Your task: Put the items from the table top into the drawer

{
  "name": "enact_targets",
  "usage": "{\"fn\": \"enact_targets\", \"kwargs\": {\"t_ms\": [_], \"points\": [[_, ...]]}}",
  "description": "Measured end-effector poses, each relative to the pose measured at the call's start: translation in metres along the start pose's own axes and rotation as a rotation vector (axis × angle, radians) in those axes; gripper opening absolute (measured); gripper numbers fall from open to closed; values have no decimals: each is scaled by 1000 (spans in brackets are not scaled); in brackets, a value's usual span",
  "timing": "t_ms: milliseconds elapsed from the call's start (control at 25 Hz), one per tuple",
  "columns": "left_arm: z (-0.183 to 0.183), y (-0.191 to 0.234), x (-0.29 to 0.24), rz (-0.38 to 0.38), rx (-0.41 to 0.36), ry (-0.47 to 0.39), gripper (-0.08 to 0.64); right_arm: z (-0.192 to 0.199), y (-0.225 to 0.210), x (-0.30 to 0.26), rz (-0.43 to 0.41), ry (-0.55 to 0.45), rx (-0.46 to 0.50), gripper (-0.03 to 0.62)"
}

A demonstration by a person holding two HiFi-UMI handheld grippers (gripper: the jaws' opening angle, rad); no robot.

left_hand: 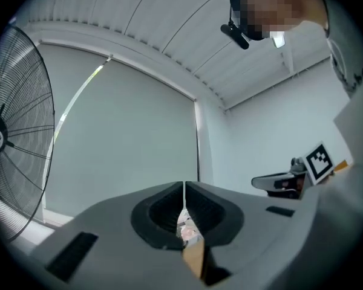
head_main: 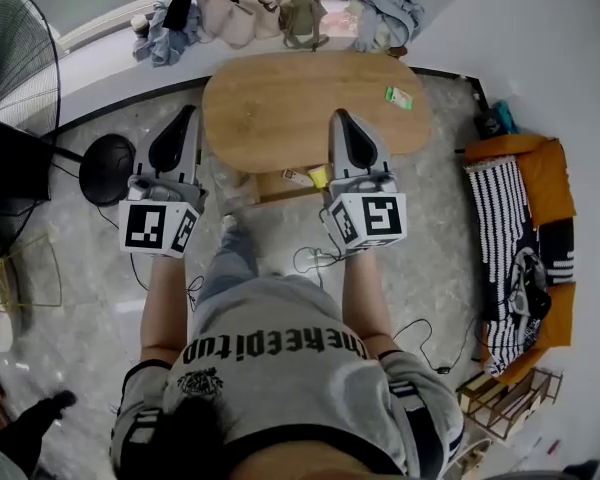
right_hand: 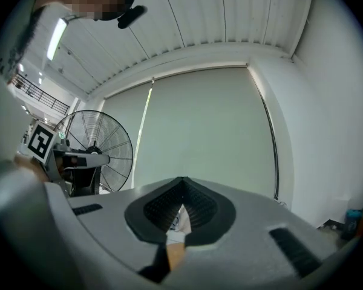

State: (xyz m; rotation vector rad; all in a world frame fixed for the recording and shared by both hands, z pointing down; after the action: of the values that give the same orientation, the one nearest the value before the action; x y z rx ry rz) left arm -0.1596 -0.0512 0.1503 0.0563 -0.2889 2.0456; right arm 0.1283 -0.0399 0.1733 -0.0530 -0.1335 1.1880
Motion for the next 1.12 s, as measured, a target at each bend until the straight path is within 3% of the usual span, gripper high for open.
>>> {"fn": "enact_targets", "kwargs": {"t_ms": [640,1120], "points": [[75,79,-104,142,60,98,12,49,-8,-122,107,88,-61,3],[158,99,-145,193,115,211,12,145,-23,-185,142,301,-189,3]]}}
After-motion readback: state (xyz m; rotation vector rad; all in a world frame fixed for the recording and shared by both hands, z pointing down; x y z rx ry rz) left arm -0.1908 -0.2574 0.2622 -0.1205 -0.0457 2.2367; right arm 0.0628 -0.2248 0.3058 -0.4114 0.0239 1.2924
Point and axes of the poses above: the fingertips, and each gripper's own axes: x backward along the fingers, y to its left, z out of its underside, the point moved 10 cm from there along x, backward along the fingers, and after that the axes turned 10 degrees about -x, right-handed, at the moved point
